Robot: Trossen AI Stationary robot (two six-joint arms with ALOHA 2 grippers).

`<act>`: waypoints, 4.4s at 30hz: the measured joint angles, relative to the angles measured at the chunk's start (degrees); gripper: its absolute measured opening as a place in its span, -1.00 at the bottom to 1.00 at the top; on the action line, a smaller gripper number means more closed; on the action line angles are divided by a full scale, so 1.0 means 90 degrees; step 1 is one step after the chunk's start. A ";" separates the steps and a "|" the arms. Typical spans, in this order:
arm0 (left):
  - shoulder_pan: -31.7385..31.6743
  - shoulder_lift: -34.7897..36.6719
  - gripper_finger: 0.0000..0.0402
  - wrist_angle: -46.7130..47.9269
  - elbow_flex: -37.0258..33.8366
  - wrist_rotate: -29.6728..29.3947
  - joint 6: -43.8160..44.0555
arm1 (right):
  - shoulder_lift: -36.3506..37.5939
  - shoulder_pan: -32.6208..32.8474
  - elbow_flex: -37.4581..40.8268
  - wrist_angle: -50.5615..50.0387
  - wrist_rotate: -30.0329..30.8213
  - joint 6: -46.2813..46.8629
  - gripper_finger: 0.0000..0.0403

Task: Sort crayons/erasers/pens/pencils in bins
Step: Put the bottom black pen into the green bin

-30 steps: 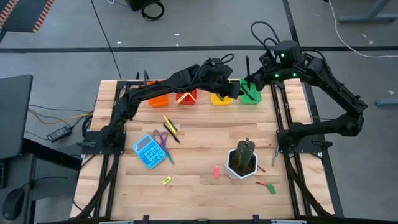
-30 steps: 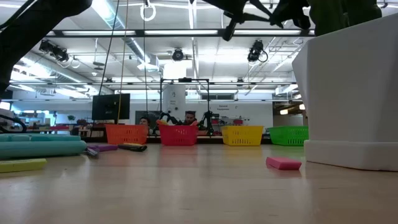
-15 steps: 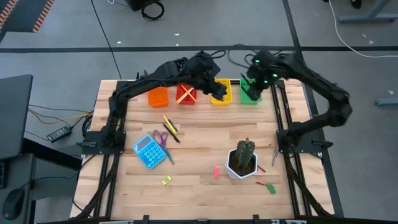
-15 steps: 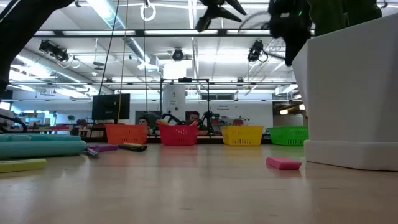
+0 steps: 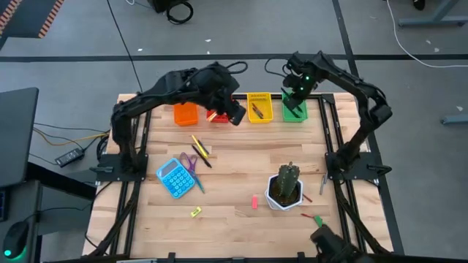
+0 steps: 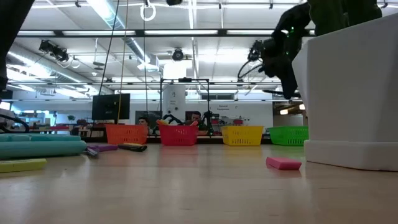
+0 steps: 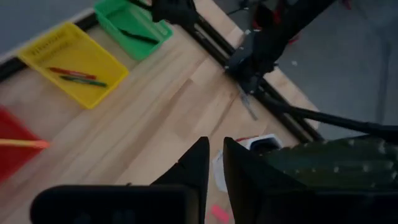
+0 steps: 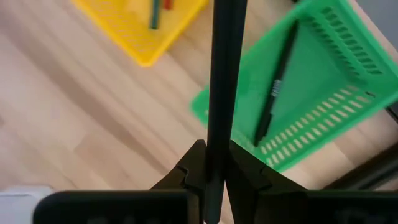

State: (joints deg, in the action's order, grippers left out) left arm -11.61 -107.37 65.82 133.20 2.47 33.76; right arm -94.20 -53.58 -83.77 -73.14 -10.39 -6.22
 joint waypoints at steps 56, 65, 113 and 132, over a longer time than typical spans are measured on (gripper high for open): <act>0.0631 0.0561 -0.94 0.0115 -0.0001 -0.1255 -0.0160 | -0.0890 -0.0675 0.1365 0.2102 0.0894 0.0180 -0.77; 0.0631 0.0561 -0.89 0.0245 -0.0001 -0.1257 -0.0155 | -0.0887 -0.0656 0.1846 0.2130 0.0882 0.0240 -0.77; 0.0315 0.0563 -0.91 0.0240 -0.0001 -0.1269 0.0051 | -0.0819 -0.0661 0.1469 0.3087 0.1627 0.1216 -0.49; 0.0315 0.0570 -0.89 0.0341 -0.0001 -0.1250 0.0053 | -0.0822 -0.0676 0.1469 0.3717 0.1819 0.1549 -0.49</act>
State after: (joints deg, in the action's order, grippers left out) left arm -8.78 -102.24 68.89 133.19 -8.78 34.24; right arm -101.60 -59.66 -70.54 -39.69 5.98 7.72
